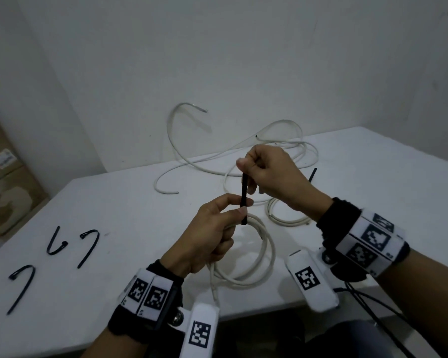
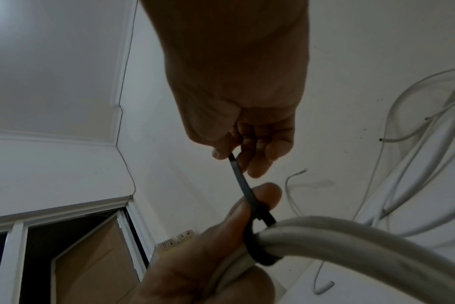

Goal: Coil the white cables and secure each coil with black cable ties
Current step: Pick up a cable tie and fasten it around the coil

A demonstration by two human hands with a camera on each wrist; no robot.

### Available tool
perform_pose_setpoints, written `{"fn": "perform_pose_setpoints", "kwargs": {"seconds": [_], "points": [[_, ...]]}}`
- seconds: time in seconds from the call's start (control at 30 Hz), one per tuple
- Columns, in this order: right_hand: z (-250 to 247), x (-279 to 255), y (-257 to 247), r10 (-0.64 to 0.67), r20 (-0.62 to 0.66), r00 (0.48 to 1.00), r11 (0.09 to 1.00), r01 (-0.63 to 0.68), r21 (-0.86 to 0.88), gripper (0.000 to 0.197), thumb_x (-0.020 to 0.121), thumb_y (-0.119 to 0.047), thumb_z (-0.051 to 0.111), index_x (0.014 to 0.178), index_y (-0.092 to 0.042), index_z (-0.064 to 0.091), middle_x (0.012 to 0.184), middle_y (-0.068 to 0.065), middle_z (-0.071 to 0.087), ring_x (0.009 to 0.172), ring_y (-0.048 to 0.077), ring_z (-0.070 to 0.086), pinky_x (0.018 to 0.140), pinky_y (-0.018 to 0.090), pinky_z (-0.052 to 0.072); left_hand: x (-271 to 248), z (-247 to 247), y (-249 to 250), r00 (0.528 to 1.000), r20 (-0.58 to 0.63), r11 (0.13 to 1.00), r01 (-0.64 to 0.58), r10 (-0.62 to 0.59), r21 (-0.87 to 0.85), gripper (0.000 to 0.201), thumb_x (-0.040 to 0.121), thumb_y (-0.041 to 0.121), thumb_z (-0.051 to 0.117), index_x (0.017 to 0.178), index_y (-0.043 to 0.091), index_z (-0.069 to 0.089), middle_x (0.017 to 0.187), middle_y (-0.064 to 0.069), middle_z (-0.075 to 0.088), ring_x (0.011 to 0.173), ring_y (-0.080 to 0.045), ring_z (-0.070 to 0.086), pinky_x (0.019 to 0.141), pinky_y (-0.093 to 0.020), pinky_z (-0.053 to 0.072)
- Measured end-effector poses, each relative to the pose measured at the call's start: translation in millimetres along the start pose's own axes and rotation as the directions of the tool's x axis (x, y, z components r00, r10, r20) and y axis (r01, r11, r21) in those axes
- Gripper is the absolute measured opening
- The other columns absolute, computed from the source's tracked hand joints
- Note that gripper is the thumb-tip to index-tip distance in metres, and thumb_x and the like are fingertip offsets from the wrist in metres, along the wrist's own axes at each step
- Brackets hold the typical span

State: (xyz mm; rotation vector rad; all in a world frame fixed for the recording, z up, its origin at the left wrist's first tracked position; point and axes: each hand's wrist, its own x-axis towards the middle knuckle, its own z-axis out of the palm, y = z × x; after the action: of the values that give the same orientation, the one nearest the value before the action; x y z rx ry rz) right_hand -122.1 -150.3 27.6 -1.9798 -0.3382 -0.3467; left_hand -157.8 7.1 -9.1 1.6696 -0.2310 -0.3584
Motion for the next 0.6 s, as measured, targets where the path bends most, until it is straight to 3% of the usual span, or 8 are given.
{"fn": "perform_pose_setpoints", "kwargs": {"seconds": [0.2,0.37,0.5,0.53,0.6], "points": [[-10.9,18.2,-5.3,-0.006,-0.008,1.000,1.000,0.007,0.007,0.028,0.093,-0.017,0.056,0.067,-0.013,0.049,0.055,0.006,0.060,0.040,0.008,0.055,0.044,0.024,0.044,-5.6,14.4,-2.5,0.999,0.020,0.997,0.031,-0.030,-0.064,0.011,0.097,0.029,0.053,0.093,0.024,0.061,0.053,0.003,0.025,0.038,-0.009,0.012,0.042,-0.018,0.009],[-6.7,13.5,-8.2,-0.036,-0.084,0.996,0.989,0.047,0.143,0.025,0.092,-0.023,0.059,0.070,-0.011,0.053,0.060,0.004,0.063,0.048,0.014,0.058,0.046,0.026,0.047,-6.2,13.1,3.8,0.998,-0.033,0.981,0.037,-0.044,-0.191,0.024,0.095,0.037,0.051,0.099,0.019,0.065,0.052,0.003,0.018,0.037,-0.008,0.012,0.040,-0.014,0.010],[-7.7,-1.8,-7.6,-0.015,0.159,0.987,0.969,-0.025,0.244,0.039,0.094,-0.043,0.046,0.093,-0.005,0.057,0.084,0.010,0.071,0.071,0.018,0.065,0.065,0.029,0.049,-4.2,10.7,5.3,0.994,-0.102,0.963,0.005,-0.033,-0.269,0.019,0.095,0.031,0.053,0.093,0.018,0.066,0.048,0.005,0.018,0.035,-0.008,0.013,0.038,-0.012,0.011],[-8.3,-6.1,-4.7,-0.009,0.228,0.974,0.974,-0.043,0.224,0.043,0.093,-0.044,0.045,0.100,-0.003,0.057,0.086,0.009,0.070,0.072,0.017,0.065,0.066,0.028,0.049,-3.2,8.6,5.5,0.993,-0.113,0.960,-0.002,-0.031,-0.279,0.019,0.095,0.032,0.053,0.089,0.019,0.065,0.047,0.005,0.018,0.035,-0.008,0.013,0.038,-0.012,0.011],[-7.4,-12.3,2.1,-0.060,0.282,0.957,0.993,0.028,0.117,0.031,0.093,-0.035,0.052,0.101,-0.007,0.061,0.080,0.002,0.069,0.070,0.012,0.064,0.064,0.024,0.051,-2.8,3.5,6.1,0.992,-0.128,0.966,-0.010,-0.023,-0.258,0.022,0.095,0.033,0.052,0.082,0.020,0.064,0.049,0.004,0.018,0.036,-0.008,0.013,0.039,-0.014,0.009]]}}
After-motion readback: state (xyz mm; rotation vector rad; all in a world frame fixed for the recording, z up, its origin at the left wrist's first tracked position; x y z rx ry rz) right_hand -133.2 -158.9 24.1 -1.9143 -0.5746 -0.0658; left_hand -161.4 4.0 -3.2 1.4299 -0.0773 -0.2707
